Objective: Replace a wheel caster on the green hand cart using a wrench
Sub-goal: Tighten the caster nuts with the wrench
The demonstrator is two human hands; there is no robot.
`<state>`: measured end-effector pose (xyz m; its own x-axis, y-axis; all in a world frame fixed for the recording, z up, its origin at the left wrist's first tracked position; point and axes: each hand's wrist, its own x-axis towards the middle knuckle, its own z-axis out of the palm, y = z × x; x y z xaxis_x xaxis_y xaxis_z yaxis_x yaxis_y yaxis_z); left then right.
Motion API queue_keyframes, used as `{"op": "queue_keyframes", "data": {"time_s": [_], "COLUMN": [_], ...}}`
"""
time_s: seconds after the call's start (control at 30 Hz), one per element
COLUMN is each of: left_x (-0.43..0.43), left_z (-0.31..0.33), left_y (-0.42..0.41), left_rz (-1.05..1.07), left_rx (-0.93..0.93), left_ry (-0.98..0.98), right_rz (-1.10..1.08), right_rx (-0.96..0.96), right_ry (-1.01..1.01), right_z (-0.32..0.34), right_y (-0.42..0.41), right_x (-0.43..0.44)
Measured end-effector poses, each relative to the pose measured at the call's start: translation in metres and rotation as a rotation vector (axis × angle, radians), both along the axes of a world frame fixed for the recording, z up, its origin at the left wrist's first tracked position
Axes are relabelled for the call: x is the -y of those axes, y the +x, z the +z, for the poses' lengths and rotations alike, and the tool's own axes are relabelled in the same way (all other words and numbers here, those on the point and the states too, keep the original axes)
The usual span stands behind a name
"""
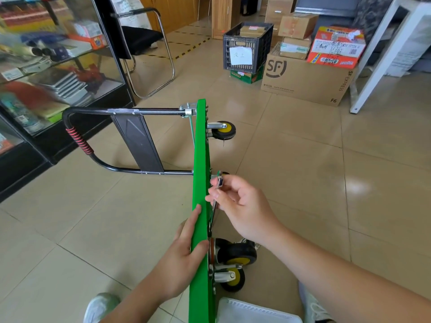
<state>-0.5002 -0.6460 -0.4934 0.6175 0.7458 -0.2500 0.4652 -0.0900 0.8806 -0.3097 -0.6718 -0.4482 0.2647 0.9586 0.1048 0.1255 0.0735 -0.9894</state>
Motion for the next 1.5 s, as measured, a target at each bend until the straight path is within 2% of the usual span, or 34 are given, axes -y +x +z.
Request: {"op": "queue_keyframes", "data": {"time_s": [0.3, 0.67, 1.1, 1.23, 1.5], "left_x": [0.001, 0.001, 0.004, 0.004, 0.004], "left_z": [0.004, -0.002, -0.003, -0.001, 0.002], "left_y": [0.001, 0.001, 0.002, 0.0, -0.001], "left_rz": [0.002, 0.011, 0.028, 0.018, -0.027], "left_rx": [0.0, 0.011, 0.001, -0.001, 0.0], "left_ry": [0.01, 0.019, 0.01, 0.005, 0.015], "right_rz": [0.041, -0.01, -0.078, -0.066, -0.061], "right_rx": [0.007, -0.024, -0.263, -0.27, -0.266], "right_ry": [-0.004, -0.07, -0.232, -0.253, -0.099], "right_z": [-0.007, -0.016, -0.03, -0.025, 0.021], "right_y": [-0.004, 0.006, 0.012, 0.012, 0.017], "right_x": [0.003, -0.029, -0.061, -0.061, -0.011]}}
